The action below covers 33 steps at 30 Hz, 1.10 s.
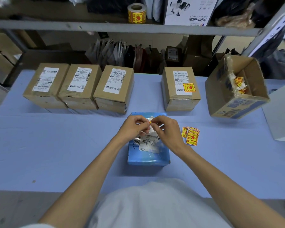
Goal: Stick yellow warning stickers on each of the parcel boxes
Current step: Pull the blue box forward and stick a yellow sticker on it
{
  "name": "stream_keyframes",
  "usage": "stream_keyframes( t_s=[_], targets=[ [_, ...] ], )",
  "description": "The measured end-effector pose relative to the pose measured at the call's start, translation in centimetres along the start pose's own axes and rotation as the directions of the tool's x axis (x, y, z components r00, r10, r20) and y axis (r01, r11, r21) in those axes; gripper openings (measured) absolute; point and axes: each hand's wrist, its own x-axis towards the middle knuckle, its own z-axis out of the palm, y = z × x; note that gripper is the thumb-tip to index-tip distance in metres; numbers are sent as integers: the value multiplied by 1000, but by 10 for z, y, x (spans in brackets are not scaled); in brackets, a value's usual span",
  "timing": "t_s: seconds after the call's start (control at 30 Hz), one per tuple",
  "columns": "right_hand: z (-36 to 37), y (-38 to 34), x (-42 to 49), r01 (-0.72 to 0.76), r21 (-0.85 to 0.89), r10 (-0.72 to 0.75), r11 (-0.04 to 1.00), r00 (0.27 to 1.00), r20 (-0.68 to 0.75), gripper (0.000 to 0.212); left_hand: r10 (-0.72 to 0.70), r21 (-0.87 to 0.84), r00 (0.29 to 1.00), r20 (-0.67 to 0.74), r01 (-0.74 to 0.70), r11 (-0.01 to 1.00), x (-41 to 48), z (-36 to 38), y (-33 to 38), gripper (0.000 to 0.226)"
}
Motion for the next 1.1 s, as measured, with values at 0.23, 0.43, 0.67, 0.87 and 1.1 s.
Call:
stream_keyframes(
  t_s=[0.23, 0.43, 0.67, 0.87, 1.1],
  targets=[
    [0, -2, 1, 16, 4, -16, 1000, 1000, 1, 9, 35, 41, 999, -12, -35, 999, 0, 0, 2, 12],
    [-2, -5, 2, 15, 8, -15, 1000, 1000, -7, 9, 29, 61, 999, -19, -28, 998, 2, -1, 2, 14],
    [-4, -6, 2, -13, 27, 13, 1000, 1000, 9, 12, 17, 76, 1000, -7, -17, 997, 3, 0, 2, 13],
    [-4, -3, 5, -60, 52, 58, 997, 998, 37, 10, 23, 87, 999, 26, -25, 996, 2, 2, 5, 8],
    [-9, -6, 7, -75, 84, 70, 994, 996, 61, 10, 17, 97, 1000, 4, -17, 995, 6, 2, 3, 11]
  ],
)
